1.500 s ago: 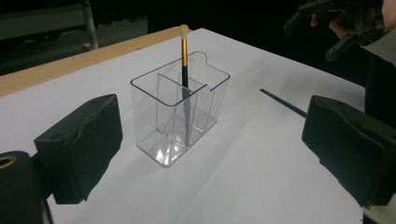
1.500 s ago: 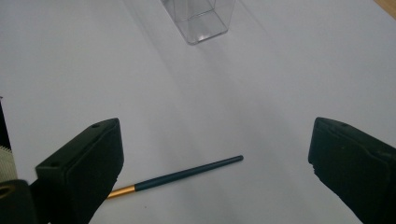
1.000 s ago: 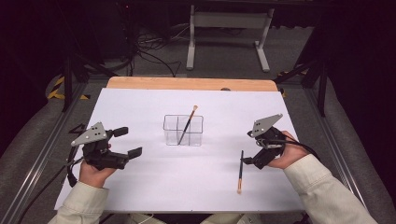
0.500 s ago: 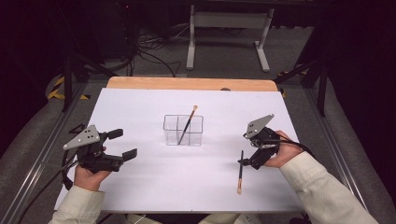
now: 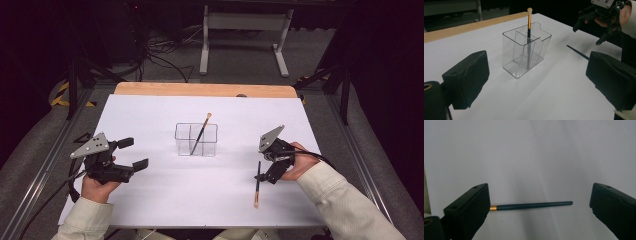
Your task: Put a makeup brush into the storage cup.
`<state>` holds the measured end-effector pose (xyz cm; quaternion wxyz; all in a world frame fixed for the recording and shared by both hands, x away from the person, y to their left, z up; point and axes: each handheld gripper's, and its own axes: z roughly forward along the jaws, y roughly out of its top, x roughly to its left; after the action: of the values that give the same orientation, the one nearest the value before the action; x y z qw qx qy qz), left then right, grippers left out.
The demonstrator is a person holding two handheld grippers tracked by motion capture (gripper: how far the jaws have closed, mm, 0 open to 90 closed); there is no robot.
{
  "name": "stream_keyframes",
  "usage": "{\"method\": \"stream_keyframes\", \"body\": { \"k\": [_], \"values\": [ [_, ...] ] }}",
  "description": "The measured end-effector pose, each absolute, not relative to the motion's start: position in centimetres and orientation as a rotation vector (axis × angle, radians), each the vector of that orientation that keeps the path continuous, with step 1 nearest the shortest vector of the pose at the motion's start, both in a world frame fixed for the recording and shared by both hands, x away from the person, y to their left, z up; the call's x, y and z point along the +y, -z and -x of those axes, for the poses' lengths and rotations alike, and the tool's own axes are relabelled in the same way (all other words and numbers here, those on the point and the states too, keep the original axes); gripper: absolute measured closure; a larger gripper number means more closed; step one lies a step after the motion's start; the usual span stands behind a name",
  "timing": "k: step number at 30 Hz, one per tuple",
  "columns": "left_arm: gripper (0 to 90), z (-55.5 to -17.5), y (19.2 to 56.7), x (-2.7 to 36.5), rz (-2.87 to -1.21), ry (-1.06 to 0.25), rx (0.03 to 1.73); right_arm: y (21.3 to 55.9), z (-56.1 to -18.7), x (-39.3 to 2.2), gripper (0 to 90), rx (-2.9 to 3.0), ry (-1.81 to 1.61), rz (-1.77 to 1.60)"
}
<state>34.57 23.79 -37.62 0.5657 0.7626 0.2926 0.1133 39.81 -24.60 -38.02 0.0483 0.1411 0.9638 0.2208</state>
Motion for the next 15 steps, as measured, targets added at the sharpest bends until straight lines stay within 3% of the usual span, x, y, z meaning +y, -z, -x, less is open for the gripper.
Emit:
{"method": "stream_keyframes", "body": {
  "k": [15],
  "values": [
    [5.6,-34.6,37.6,23.8,-1.791,-0.266,0.687,39.8,-39.8,-23.9,3.6,3.016,-0.548,-0.391]
  ]
}}
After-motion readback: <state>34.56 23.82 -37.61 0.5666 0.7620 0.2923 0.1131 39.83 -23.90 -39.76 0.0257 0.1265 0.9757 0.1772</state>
